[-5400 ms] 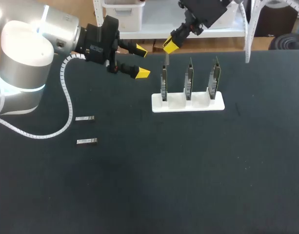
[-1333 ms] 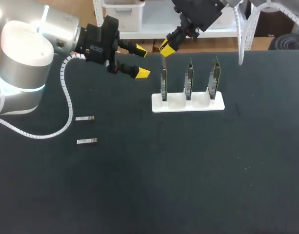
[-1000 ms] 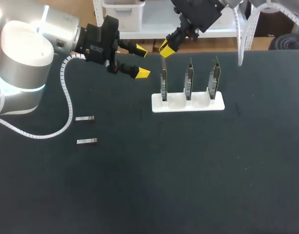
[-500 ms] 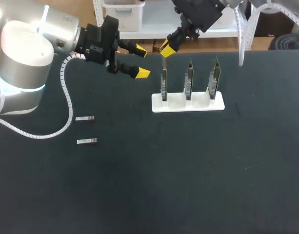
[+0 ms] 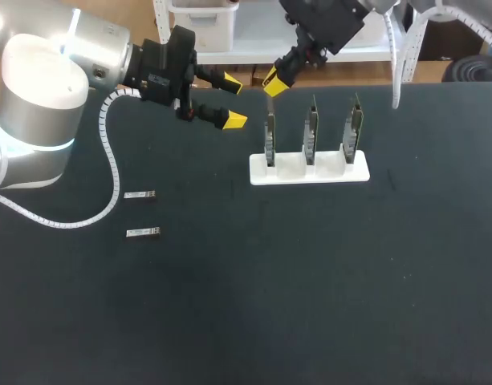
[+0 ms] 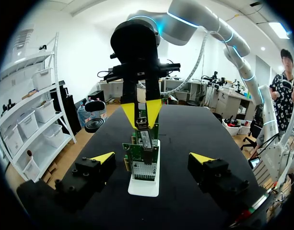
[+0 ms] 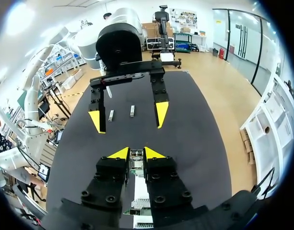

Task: Pick up the optical module with the left hand, and insert it into the network port with the right hand.

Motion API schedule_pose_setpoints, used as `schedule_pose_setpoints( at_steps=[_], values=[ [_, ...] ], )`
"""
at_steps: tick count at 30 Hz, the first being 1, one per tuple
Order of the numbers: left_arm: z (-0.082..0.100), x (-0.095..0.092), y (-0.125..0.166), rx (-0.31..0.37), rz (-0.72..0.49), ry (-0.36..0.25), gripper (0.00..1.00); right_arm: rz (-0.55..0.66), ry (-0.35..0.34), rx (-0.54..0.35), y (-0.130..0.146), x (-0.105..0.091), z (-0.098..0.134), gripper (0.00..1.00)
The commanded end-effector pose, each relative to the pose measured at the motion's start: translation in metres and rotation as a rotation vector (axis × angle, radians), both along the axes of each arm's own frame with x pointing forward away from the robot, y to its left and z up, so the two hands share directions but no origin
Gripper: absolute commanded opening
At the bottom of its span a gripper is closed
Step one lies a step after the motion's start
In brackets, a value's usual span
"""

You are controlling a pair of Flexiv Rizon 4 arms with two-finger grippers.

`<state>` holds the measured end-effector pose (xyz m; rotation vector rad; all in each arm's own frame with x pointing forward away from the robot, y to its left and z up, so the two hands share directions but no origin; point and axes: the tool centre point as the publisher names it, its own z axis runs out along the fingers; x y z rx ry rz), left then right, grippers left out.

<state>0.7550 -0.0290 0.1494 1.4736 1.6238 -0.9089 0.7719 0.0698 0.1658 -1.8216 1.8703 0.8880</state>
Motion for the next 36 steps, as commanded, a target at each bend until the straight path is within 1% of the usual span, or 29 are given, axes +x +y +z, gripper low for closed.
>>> schedule_pose_setpoints(
  at_steps=[1,13,36],
  values=[
    [0.0002,0.0007,-0.0008,0.003,0.0,0.002,1.0,-0.003,-0.003,-0.012,0.0006,-0.0027,-0.0019,0.0],
    [0.0002,0.0007,-0.0008,0.003,0.0,0.002,1.0,-0.009,-0.024,-0.049,-0.001,-0.0057,-0.0024,0.0],
    [0.0002,0.0007,-0.0008,0.003,0.0,0.002,1.0,-0.013,-0.036,-0.076,-0.0026,-0.0091,-0.0063,0.0]
  ],
)
